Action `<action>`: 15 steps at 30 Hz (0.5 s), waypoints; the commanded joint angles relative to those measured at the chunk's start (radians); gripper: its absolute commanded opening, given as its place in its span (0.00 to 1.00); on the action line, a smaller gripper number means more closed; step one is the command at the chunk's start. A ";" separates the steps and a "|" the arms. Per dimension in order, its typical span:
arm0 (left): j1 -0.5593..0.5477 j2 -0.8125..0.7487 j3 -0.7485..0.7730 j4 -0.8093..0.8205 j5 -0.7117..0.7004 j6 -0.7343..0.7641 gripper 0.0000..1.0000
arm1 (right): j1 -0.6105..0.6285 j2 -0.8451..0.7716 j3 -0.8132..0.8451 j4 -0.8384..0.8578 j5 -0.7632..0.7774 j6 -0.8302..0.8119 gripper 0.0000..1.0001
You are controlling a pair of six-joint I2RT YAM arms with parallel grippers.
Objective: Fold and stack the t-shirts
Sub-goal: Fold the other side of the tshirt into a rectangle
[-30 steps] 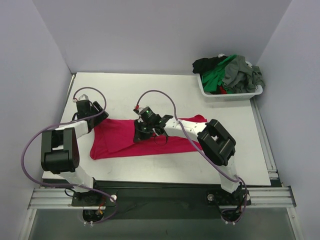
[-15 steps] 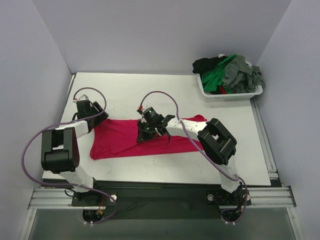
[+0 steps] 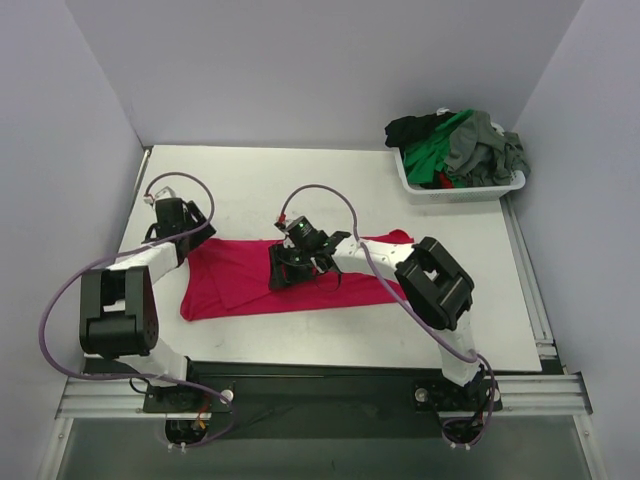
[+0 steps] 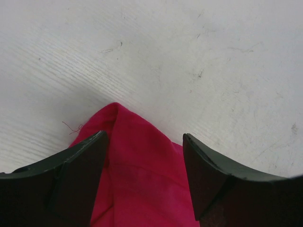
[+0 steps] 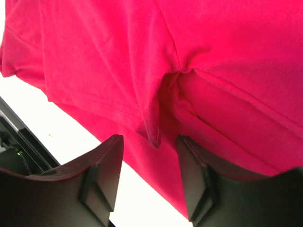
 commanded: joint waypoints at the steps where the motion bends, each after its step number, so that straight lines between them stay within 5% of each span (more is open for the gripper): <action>1: -0.047 -0.129 0.038 -0.050 -0.150 0.048 0.76 | -0.006 -0.105 -0.017 -0.023 -0.001 -0.027 0.53; 10: -0.234 -0.318 -0.001 -0.067 -0.332 0.097 0.80 | -0.142 -0.304 -0.178 -0.023 0.051 -0.068 0.60; 15: -0.305 -0.311 -0.008 -0.031 -0.212 0.073 0.80 | -0.315 -0.340 -0.230 -0.023 0.082 -0.087 0.60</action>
